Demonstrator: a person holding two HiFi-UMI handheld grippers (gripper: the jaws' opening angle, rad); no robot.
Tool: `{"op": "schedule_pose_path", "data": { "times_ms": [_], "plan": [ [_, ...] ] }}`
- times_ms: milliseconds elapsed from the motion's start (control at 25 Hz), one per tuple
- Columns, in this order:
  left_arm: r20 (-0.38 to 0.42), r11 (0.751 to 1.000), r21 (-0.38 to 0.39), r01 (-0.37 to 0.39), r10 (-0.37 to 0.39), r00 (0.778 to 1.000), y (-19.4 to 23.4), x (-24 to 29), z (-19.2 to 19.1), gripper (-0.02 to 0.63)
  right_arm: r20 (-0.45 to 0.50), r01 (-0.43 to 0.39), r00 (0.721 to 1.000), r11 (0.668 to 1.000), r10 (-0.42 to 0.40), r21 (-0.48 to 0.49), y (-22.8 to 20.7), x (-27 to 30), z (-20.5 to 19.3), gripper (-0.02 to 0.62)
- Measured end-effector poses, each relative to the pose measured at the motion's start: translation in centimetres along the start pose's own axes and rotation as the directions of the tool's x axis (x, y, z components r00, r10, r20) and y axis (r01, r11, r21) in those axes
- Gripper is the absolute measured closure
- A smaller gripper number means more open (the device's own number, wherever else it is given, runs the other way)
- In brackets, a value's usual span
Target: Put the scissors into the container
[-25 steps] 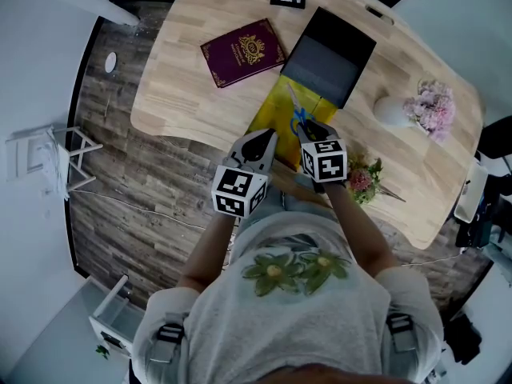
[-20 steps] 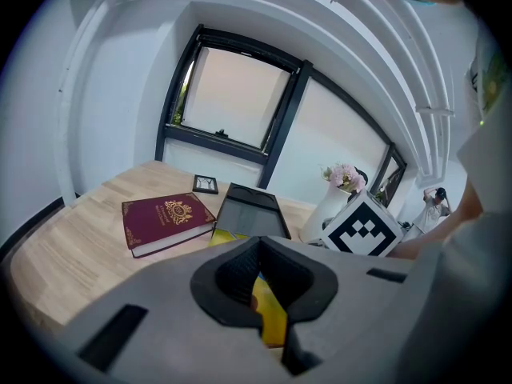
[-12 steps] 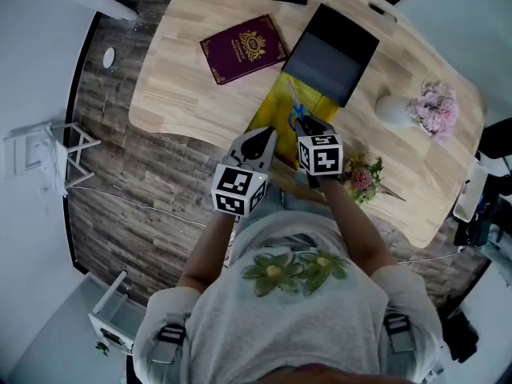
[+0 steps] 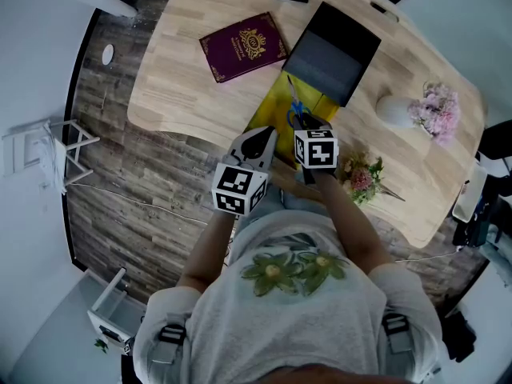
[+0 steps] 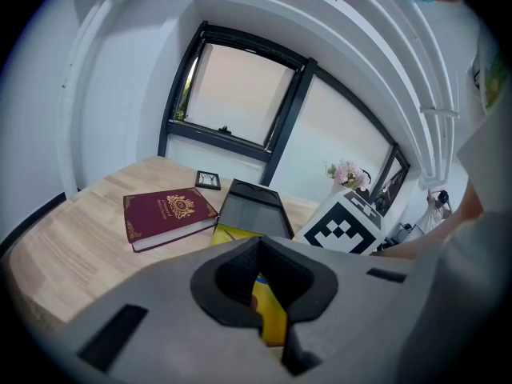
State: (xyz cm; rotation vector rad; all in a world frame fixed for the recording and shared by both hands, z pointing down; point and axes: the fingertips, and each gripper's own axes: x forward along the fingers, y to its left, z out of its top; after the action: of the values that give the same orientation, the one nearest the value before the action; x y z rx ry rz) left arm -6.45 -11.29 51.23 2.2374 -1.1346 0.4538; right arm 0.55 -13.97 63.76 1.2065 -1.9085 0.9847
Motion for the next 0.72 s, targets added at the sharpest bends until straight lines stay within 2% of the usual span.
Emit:
{"op": "schedule_pose_path", "data": {
  "times_ms": [720],
  "plan": [
    [-0.019,1.000,-0.001,-0.002,0.002,1.000,0.4,0.9,-0.5,0.600,-0.044,0.031,0.999,0.999,-0.032,-0.019,-0.8,1.7,-0.6,0.514]
  ]
}}
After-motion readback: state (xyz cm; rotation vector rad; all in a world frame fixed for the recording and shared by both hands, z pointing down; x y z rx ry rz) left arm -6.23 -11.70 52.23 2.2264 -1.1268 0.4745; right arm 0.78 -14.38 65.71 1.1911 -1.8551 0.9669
